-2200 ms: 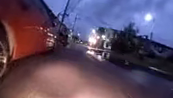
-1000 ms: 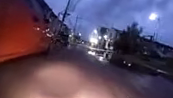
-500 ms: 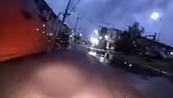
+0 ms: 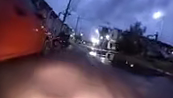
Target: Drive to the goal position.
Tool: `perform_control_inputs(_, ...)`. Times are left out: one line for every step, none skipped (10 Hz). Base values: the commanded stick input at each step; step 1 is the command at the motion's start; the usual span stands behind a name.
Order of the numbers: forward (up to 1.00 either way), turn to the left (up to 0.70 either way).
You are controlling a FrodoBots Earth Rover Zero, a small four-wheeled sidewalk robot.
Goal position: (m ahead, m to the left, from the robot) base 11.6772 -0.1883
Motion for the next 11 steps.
perform_control_inputs(0.5, 0.0)
perform_control_inputs(0.5, 0.0)
perform_control_inputs(0.5, 0.0)
perform_control_inputs(0.5, 0.0)
perform_control_inputs(0.5, 0.0)
perform_control_inputs(0.5, 0.0)
perform_control_inputs(0.5, 0.0)
perform_control_inputs(0.5, 0.0)
perform_control_inputs(0.5, 0.0)
perform_control_inputs(0.5, 0.0)
perform_control_inputs(0.5, 0.0)
